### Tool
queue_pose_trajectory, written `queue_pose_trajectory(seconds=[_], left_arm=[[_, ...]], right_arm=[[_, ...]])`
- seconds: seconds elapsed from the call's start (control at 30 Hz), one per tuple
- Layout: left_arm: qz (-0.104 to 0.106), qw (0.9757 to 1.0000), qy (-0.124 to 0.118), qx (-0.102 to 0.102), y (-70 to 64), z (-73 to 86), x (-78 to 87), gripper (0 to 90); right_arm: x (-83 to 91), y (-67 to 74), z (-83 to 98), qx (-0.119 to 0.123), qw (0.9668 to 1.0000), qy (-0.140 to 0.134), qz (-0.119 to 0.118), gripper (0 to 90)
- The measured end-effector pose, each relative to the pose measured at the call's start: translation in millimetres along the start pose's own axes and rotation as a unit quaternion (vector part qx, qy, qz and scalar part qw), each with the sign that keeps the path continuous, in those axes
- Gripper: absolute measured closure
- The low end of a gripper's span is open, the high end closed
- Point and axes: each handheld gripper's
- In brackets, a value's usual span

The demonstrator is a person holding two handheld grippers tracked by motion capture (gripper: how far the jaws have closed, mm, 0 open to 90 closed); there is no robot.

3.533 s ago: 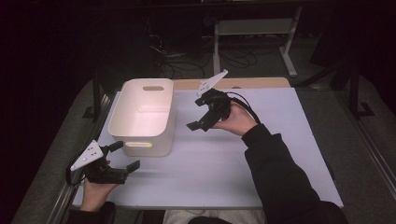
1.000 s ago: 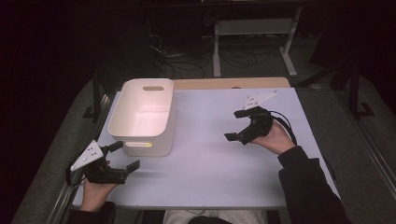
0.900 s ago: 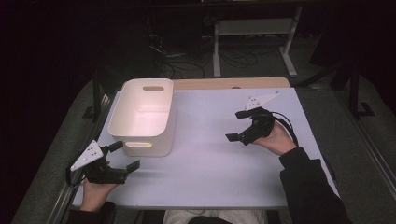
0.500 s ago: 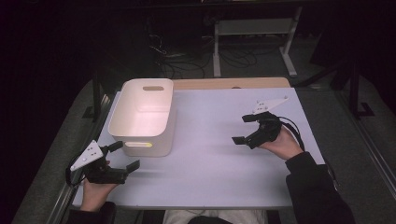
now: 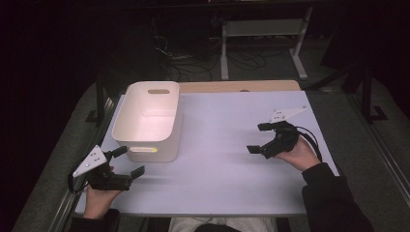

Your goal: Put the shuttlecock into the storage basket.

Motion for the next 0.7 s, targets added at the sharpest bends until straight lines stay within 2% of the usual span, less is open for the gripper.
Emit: queue_pose_trajectory(seconds=[0.27,0.5,0.7], left_arm=[[0.0,1.0,0.001,0.0,0.1,0.0,0.0,0.0],[0.004,1.0,0.003,0.0,-0.2,0.0,-0.6,0.0],[0.004,1.0,0.002,0.001,-0.3,0.1,-0.3,0.0]], right_arm=[[4.7,0.4,10.3,-0.006,0.9999,-0.007,0.011,0.0],[6.3,-1.0,19.4,-0.012,0.9998,0.0,0.018,0.0],[14.4,-0.8,29.8,-0.022,0.9993,-0.009,0.028,0.0]])
Point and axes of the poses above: each handheld gripper's, and its own axes: x roughly backward along the jaws, z roughly out of its underside, y roughly to its left, and after that the axes turned 14 degrees about -z, right-handed
